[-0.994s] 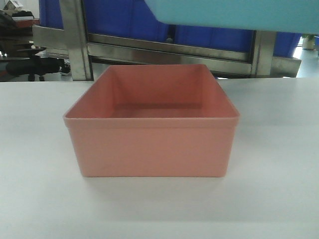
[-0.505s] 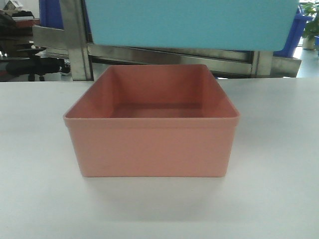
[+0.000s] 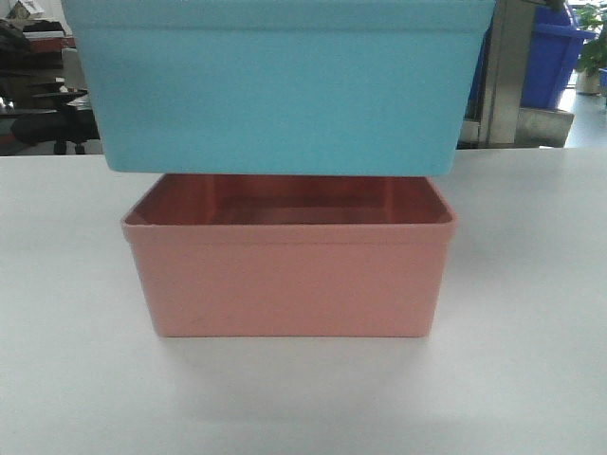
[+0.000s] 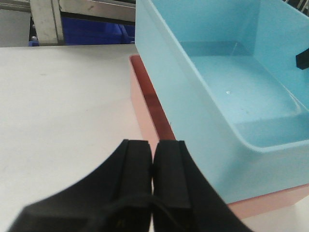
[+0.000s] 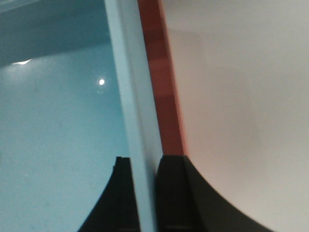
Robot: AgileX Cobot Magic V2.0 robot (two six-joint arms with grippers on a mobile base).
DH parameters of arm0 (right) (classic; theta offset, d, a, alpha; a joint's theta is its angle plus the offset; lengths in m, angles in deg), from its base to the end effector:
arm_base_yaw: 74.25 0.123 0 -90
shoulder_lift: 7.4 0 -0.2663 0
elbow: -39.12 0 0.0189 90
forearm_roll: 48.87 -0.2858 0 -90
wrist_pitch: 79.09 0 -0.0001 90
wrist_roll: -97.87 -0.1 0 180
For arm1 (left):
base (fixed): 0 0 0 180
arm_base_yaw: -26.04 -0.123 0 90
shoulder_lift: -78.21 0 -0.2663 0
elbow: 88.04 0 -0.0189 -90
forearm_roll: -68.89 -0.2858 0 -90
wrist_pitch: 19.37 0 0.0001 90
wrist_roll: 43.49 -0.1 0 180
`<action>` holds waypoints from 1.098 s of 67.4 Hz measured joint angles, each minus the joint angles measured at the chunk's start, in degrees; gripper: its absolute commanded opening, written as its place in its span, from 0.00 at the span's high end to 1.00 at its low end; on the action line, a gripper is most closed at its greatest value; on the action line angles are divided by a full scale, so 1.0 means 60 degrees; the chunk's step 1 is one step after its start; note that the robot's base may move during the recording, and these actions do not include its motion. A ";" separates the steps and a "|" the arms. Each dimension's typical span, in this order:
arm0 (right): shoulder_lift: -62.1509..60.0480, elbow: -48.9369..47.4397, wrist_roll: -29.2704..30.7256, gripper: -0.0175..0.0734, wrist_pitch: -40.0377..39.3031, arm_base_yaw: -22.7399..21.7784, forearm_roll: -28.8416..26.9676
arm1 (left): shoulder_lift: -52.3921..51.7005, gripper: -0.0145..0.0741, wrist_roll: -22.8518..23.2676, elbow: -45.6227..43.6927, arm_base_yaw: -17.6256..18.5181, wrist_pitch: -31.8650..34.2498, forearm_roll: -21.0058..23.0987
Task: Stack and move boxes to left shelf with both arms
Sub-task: 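Lower the light-blue bin into the pink bin and open the right gripper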
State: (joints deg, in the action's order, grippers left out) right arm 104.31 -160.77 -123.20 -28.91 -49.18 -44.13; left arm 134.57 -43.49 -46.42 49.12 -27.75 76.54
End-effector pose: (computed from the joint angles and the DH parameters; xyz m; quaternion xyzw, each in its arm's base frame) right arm 0.4069 0.1833 0.3016 0.1169 0.9376 0.1451 0.2937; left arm 0.2146 -0.0936 0.2956 0.1137 0.7920 -0.1660 0.5764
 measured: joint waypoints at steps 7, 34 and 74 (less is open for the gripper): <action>0.0233 0.0000 0.0000 0.77 -0.0066 0.0000 0.0073 | 0.0000 0.85 0.0000 0.0000 0.0000 0.0000 0.0000; 0.0877 0.0000 -0.0019 0.77 -0.0575 0.0000 0.0290 | 0.0000 0.85 0.0000 0.0000 0.0000 0.0000 0.0000; 0.1041 0.0000 -0.0036 0.77 -0.0540 0.0000 0.0799 | 0.0000 0.85 0.0000 0.0000 0.0000 0.0000 0.0000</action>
State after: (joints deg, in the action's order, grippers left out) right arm 110.55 -160.77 -123.42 -32.16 -49.18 -39.34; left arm 134.57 -43.49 -46.42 49.12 -27.75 76.54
